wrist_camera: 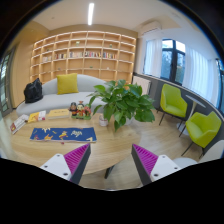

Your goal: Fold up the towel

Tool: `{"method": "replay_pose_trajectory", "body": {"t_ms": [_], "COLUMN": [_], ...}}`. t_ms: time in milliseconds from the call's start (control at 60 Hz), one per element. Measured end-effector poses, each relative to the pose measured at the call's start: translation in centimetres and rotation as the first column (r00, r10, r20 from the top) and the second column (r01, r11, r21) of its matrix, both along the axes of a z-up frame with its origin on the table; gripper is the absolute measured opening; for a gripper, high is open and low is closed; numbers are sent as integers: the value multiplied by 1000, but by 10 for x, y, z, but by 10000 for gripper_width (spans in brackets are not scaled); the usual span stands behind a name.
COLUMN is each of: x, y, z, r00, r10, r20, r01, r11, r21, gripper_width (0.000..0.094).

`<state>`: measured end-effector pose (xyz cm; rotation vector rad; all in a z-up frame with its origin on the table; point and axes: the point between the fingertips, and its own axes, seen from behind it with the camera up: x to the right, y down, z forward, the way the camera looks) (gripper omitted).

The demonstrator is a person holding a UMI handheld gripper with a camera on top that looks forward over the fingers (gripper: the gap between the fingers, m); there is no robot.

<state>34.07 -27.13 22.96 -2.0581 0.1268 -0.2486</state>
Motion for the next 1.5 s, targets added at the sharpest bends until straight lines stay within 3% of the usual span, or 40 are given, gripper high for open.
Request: {"method": "replay_pose_trajectory", "body": {"t_ms": [217, 383, 500, 617, 750, 867, 967, 1250, 1283, 1367, 1450, 1500], "x": [-4, -61, -148, -244, -353, -431, -472, -498, -497, -502, -513, -515], "y": [-6, -9, -8, 9, 54, 108, 161, 274, 284, 290, 292, 293], "z": [-26, -76, -121, -148, -162, -169, -181, -246, -243, -246, -247, -247], "r00": [1000, 998, 985, 953, 910, 887, 886, 940, 944, 945, 932, 930], "r10": [-3, 57, 160, 268, 365, 406, 409, 300, 303, 308, 349, 359], "r20": [24, 11, -66, -143, -197, -220, -217, -164, -129, -110, -98, -76], "r01": [4, -55, -170, -295, -399, -441, -442, -330, -323, -324, -362, -367], "r11": [998, 990, 964, 930, 899, 886, 887, 922, 929, 928, 914, 912], "r21": [-60, -131, -205, -220, -178, -142, -131, -203, -181, -182, -183, -184], "gripper_width": [851, 848, 854, 853, 856, 855, 855, 842, 789, 554, 286, 79]}}
